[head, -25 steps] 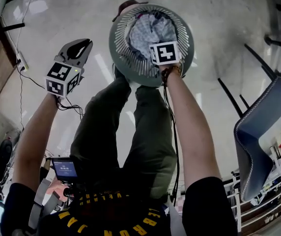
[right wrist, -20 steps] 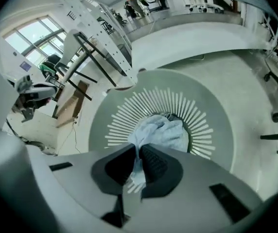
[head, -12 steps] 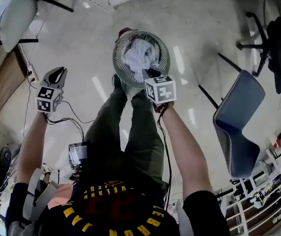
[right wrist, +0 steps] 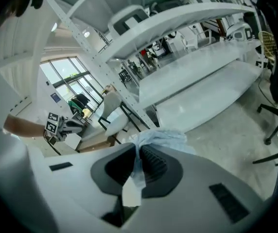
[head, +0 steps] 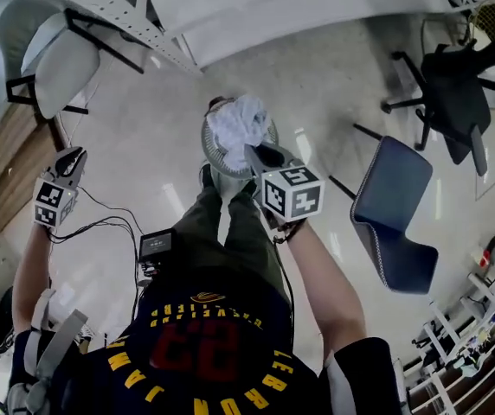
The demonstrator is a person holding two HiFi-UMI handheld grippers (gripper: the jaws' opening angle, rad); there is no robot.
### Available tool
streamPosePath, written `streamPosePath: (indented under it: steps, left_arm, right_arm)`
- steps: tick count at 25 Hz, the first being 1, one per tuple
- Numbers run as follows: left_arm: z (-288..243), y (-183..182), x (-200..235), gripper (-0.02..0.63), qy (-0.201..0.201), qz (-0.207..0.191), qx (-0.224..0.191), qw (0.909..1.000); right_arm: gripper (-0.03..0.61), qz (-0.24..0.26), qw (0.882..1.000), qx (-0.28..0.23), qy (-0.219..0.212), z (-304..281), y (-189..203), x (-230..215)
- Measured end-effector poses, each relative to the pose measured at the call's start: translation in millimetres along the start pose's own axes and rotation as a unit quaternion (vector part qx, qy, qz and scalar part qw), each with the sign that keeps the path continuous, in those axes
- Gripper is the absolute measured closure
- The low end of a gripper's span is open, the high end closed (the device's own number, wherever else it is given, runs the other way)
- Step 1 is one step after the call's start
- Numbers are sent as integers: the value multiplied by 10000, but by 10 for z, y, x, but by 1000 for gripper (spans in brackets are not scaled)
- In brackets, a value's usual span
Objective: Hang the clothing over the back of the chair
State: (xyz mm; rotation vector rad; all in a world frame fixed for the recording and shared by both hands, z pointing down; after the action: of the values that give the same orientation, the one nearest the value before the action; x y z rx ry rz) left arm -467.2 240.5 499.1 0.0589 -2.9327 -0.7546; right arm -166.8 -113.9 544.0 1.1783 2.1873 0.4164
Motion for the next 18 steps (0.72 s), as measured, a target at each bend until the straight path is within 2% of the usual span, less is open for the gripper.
streamPosePath:
  steps: [4,9,11,14,16,18]
  left_arm:
    - [859,-619,71,598,-500,-340,-538,9967]
    - [1649,-1339,-76,598,-947,-647,-1388,9837]
    - [1881,-1618,-175,598,-1042,-812,-1812,9745]
    - [2083,-2070,-350,598,-1052,-1170,-2485,9558]
    - [2092,-2313,-460,598,-900,-1340,-2862,9445]
    - [2046,-2457,-613,598,-673,-1486,-3081,9373]
  right_arm:
    - [551,-88,9973,-732,-68,700,-555,46]
    - [551,-262,9872,-1570,-6,1556,-1029,-23]
    - [551,-318,9805,-1937,-27,1899,-1155,-18]
    - [551,-359,9670,-2520,42,2475,-1254,-20]
    - [551,-362,9573,-2861,181,2838,-1261,-18]
    - [551,-373,9488,-3119,334,3175,-1210,5]
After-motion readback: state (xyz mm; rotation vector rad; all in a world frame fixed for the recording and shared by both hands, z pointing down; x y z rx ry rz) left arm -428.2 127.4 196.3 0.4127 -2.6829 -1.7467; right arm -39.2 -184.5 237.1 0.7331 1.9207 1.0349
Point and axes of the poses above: the fingertips, and each gripper's own axes: z backward along the fingers, x to its left, y out of its underside, the point moved 7 cm from there along z, backward along the fingers, and after that the axes turned 14 degrees about y, right-handed, at the moved point
